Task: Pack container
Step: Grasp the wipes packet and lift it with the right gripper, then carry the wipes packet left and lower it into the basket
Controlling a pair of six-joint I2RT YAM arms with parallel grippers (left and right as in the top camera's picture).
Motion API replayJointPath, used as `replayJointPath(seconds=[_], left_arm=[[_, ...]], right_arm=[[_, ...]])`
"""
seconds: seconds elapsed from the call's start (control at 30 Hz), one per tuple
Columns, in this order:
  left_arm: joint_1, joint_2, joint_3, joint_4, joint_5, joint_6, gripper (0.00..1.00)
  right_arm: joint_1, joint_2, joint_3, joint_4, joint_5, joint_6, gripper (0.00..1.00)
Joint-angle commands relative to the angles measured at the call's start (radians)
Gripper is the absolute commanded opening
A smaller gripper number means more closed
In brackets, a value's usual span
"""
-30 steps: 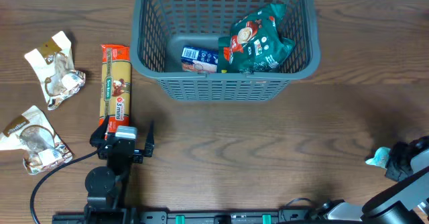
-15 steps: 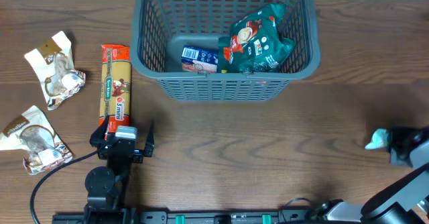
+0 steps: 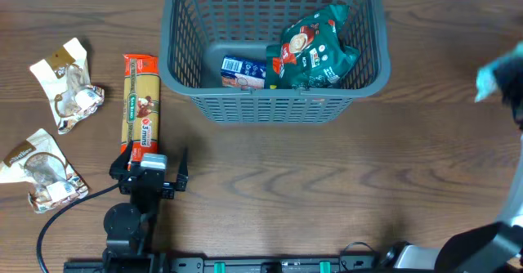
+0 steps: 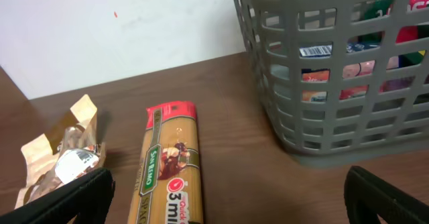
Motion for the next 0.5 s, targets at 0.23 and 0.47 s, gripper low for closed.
replayJointPath(seconds=[0.23, 0.47], left_arm=[[-0.005, -0.006, -0.027, -0.016, 0.011, 0.012, 0.99], [-0.005, -0.006, -0.027, -0.016, 0.011, 0.012, 0.99]], right_arm=[[0.289, -0.028, 0.331, -0.035, -0.019, -0.152, 0.02], [0.517, 0.006, 0.374, -0.039, -0.031, -0.227, 0.01]])
